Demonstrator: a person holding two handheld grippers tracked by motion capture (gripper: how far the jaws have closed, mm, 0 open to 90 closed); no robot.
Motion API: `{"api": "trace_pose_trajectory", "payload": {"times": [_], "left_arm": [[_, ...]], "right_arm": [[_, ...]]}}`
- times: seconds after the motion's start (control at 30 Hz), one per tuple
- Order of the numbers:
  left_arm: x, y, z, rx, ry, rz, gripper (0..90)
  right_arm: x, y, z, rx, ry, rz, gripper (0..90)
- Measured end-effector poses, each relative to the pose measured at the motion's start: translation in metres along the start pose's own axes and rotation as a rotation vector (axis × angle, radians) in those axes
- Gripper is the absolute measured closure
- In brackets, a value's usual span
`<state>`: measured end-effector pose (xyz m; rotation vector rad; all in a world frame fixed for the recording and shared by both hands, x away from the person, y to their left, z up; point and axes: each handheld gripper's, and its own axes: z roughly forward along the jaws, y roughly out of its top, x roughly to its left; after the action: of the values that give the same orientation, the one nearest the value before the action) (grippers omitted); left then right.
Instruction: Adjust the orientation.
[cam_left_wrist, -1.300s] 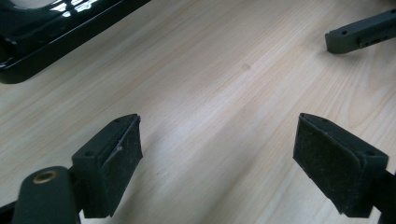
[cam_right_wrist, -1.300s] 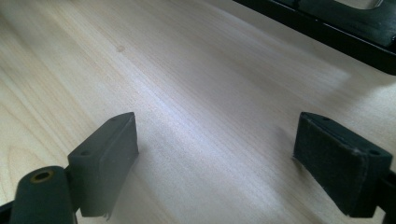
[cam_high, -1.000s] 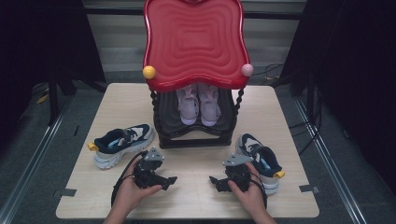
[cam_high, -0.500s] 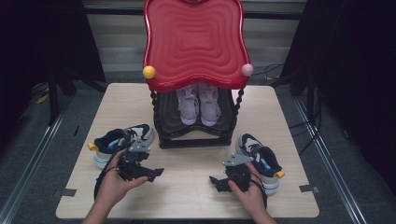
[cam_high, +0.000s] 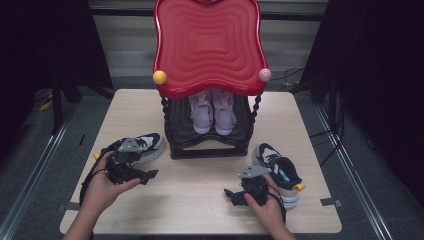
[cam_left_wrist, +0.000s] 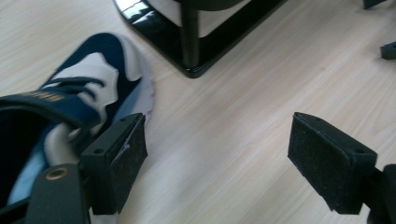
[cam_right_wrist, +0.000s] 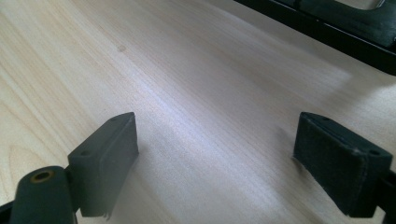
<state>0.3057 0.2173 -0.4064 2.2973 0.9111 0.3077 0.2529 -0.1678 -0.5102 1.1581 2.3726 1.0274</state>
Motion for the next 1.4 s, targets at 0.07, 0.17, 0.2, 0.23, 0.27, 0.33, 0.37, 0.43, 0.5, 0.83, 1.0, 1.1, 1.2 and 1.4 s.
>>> {"api": "trace_pose_trajectory", "payload": {"times": [0.07, 0.17, 0.2, 0.23, 0.27, 0.33, 0.37, 0.43, 0.5, 0.83, 1.0, 1.1, 1.2, 1.4], "left_arm": [[0.006, -0.002, -0.005, 0.012, 0.02, 0.001, 18.7], [0.017, -0.006, -0.012, 0.01, 0.051, -0.006, 18.6], [0.02, -0.007, -0.014, 0.01, 0.071, -0.003, 18.6], [0.023, -0.009, -0.015, 0.01, 0.078, -0.007, 18.6], [0.027, -0.011, -0.017, 0.008, 0.081, -0.018, 18.6], [0.035, -0.015, -0.019, 0.01, 0.111, -0.027, 18.7], [0.039, -0.018, -0.019, 0.011, 0.123, -0.039, 18.7], [0.045, -0.023, -0.017, 0.014, 0.129, -0.063, 19.2], [0.049, -0.027, -0.016, 0.008, 0.129, -0.053, 23.5], [0.05, -0.023, 0.002, 0.072, 0.152, 0.009, 42.7], [0.047, -0.021, 0.0, 0.083, 0.162, 0.006, 75.2], [0.041, -0.02, 0.0, 0.08, 0.135, -0.011, 79.3], [0.034, -0.018, 0.001, 0.074, 0.116, -0.044, 79.7], [0.026, -0.017, 0.004, 0.063, 0.096, -0.029, 69.2]], "right_arm": [[0.0, 0.0, 0.0, 0.0, 0.0, -0.001, 13.2], [-0.001, 0.0, 0.0, -0.005, 0.001, -0.01, 13.2], [-0.001, 0.0, 0.0, -0.005, 0.001, -0.01, 13.3], [-0.001, 0.0, 0.0, -0.005, 0.001, -0.01, 13.2], [-0.001, 0.0, 0.0, -0.005, 0.002, -0.009, 13.2], [-0.001, 0.0, 0.0, -0.005, 0.001, -0.01, 13.3], [-0.001, 0.0, 0.0, -0.005, 0.001, -0.01, 13.2], [-0.001, 0.0, 0.0, -0.005, 0.002, -0.009, 13.2], [-0.001, 0.0, 0.0, -0.005, 0.001, -0.009, 13.3], [0.0, 0.0, 0.0, -0.005, 0.002, -0.009, 13.3], [0.0, 0.0, 0.0, -0.005, 0.003, -0.01, 13.3], [0.0, 0.0, 0.0, -0.005, 0.003, -0.01, 13.2], [0.0, 0.0, 0.0, -0.005, 0.003, -0.01, 13.2], [-0.001, 0.0, 0.0, -0.006, 0.003, -0.012, 13.2]]}}
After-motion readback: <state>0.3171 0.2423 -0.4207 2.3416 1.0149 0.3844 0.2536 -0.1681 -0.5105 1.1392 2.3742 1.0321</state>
